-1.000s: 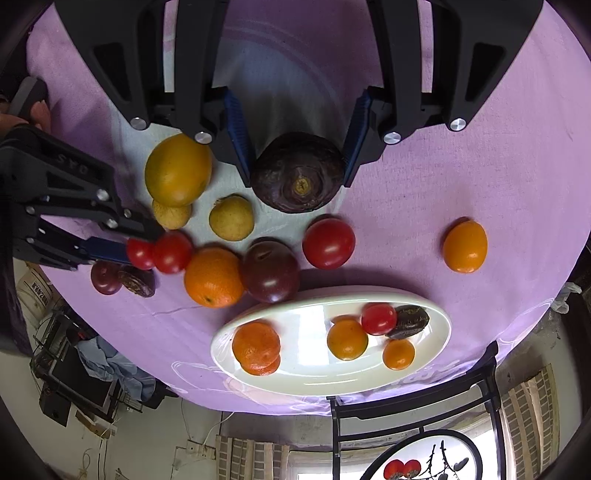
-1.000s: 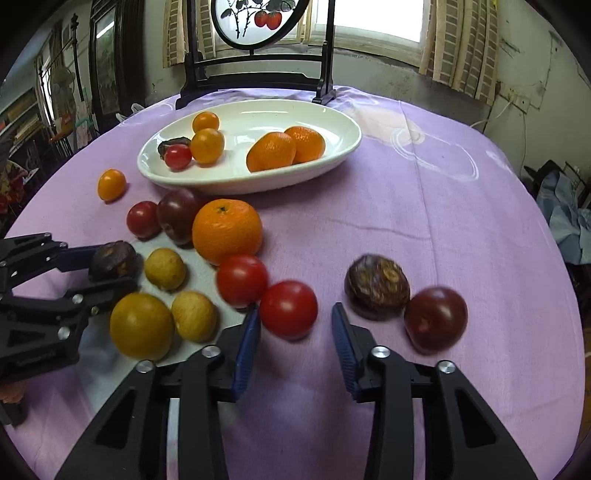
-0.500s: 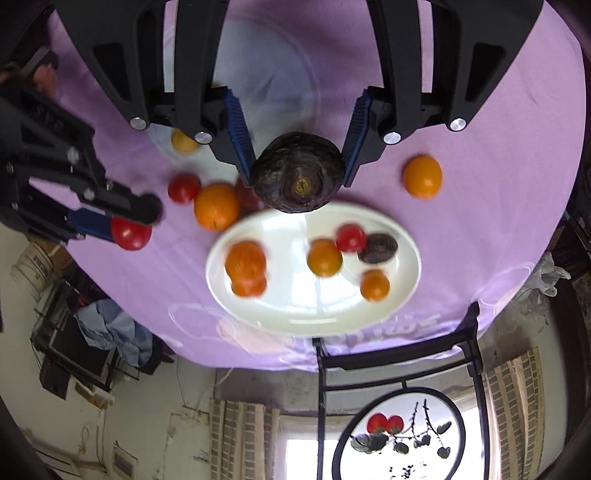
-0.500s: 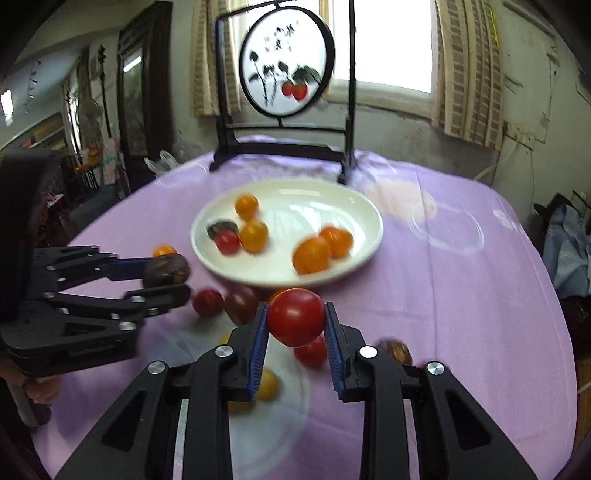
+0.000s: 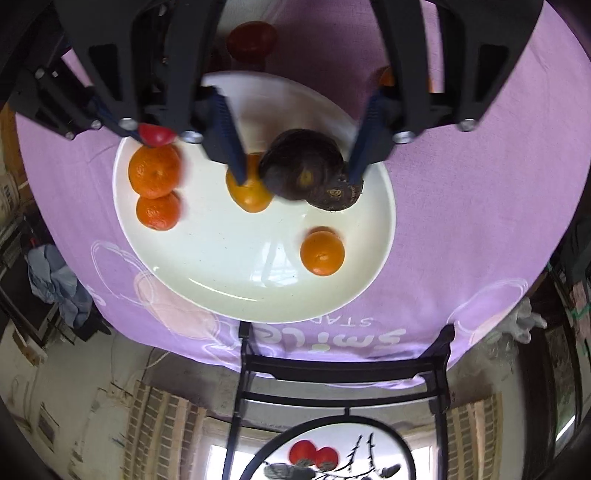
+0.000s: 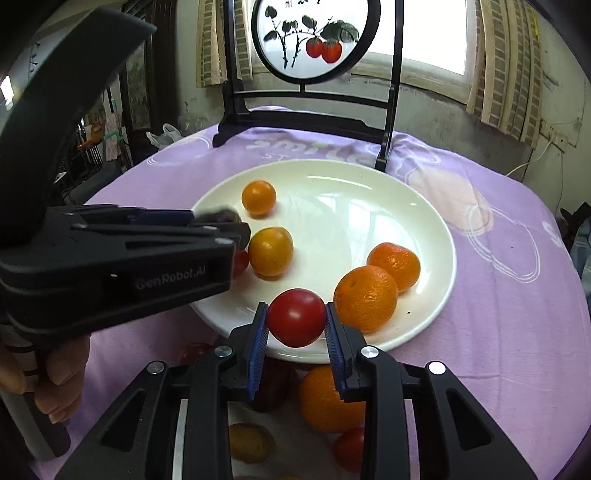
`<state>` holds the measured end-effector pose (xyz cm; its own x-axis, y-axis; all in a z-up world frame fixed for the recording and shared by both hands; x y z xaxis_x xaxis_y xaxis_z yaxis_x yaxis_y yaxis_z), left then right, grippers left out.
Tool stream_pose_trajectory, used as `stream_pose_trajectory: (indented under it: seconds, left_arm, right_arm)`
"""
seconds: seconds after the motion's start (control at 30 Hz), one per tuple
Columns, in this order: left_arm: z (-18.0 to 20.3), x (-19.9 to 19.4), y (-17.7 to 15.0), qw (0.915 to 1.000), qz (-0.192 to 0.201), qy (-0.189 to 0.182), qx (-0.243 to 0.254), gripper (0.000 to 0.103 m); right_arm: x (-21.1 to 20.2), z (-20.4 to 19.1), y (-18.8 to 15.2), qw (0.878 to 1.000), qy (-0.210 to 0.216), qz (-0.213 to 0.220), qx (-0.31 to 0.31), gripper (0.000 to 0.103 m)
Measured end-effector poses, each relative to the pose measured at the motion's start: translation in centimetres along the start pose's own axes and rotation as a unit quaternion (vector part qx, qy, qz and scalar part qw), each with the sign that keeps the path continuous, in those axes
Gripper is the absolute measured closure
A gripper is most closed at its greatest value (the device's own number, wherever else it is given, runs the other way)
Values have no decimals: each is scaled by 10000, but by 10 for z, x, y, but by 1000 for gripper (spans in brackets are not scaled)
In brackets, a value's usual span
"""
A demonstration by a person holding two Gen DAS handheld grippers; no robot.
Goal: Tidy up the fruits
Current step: 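Lower both held fruits into the white plate and open both grippers, then grasp the dark red fruit with the right gripper while the left grasps a large yellow fruit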
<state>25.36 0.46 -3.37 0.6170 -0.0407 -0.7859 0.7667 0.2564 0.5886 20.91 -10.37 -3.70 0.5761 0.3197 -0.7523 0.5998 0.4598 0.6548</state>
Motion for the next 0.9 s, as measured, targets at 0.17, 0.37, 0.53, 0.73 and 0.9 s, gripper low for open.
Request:
stream_pose_trajectory:
  seconds: [0.17,0.37,0.53,0.73,0.9]
  left_arm:
    - [-3,-9,-6,9999,59,-96,-65,20]
    - [-1,-24,-33,9998,-62,-185,-7,14]
    - [-4,-44,-63,9996,126,-76,252,10]
    - [-9,-54,-94,9994,29,-92,323,10]
    - [-15,-57,-117,9995,-91,-86,295,9]
  right_arm:
    - [-13,5,-8,9999,30,86,78,64]
    - [-43,15,-25,9992,67,222,327,52]
    - [-71,24,-56,9978,20,245,616,41]
    - [-86,16,-101,9969,57,4,779,32]
    - [-93,17,-123,9959,-92,-135,887,29]
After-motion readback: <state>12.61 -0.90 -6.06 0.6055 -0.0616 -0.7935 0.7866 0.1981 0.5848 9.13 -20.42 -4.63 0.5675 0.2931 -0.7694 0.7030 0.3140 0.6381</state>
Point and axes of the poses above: each gripper's, at about its wrist camera, not at the fingertips, and x roughly the way its jaws point, z to its right, y to its top, the point moved 6 cm from there along x, roughly the way its jaws point, and after that the axes turned 8 degrees about -x, right-handed, at the moved point
